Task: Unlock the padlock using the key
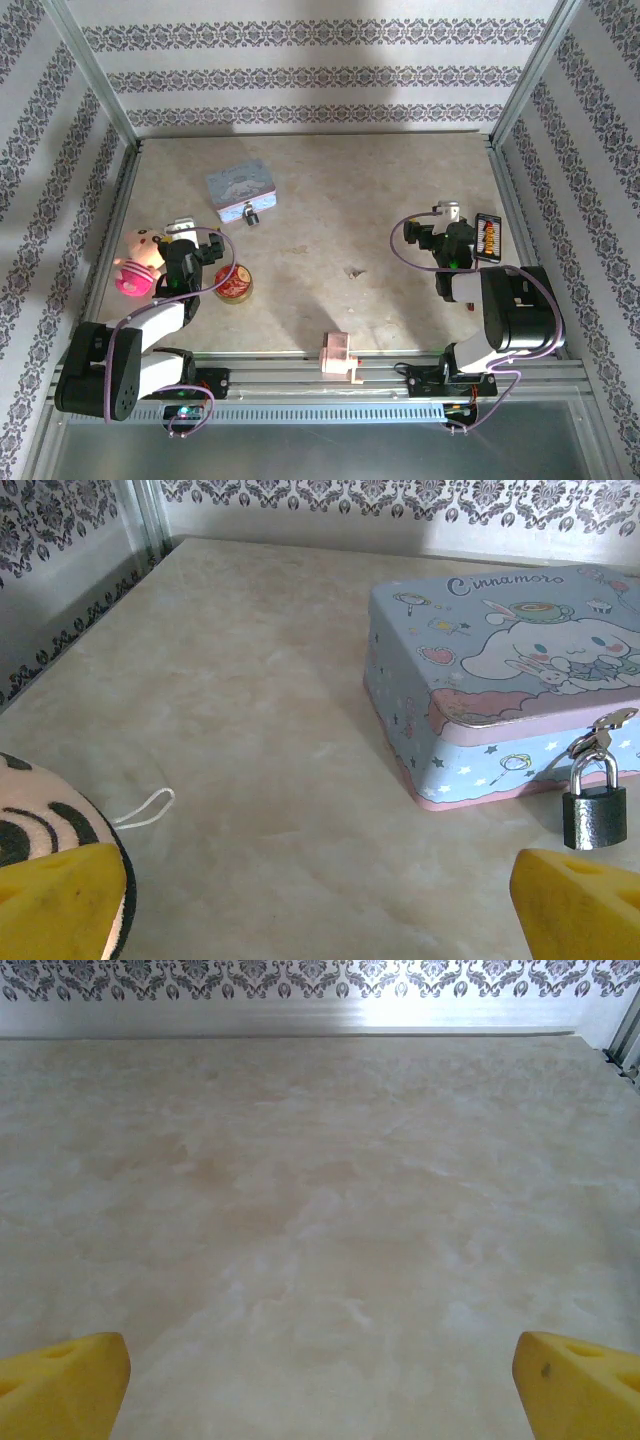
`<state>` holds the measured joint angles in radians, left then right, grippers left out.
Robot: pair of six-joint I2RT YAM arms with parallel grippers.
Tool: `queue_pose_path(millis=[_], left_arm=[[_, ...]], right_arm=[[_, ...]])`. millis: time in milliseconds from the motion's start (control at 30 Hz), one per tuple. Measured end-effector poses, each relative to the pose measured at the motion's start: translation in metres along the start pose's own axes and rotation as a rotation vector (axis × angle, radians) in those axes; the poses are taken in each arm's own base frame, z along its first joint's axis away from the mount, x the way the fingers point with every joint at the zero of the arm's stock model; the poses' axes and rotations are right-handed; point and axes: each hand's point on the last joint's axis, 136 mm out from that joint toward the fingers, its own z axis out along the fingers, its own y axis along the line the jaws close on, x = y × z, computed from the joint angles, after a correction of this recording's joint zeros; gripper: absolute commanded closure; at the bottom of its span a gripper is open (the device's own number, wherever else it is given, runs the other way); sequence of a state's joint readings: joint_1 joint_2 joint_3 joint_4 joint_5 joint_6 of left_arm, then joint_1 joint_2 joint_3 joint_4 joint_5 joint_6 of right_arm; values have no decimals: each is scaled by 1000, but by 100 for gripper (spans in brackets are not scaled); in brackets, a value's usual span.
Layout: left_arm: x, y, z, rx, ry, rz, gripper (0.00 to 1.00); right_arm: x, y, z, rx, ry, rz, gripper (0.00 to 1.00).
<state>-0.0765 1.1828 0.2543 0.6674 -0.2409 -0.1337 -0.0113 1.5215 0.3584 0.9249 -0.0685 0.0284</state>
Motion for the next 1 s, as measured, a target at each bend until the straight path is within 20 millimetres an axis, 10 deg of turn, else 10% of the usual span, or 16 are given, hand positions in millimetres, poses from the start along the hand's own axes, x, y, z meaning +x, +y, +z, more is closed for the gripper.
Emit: queue_pose_path(millis=[1000], left_arm=[[-3,1,-1,-3,-11,-3,1]], right_arm=[[0,0,0,0,0,0,2]])
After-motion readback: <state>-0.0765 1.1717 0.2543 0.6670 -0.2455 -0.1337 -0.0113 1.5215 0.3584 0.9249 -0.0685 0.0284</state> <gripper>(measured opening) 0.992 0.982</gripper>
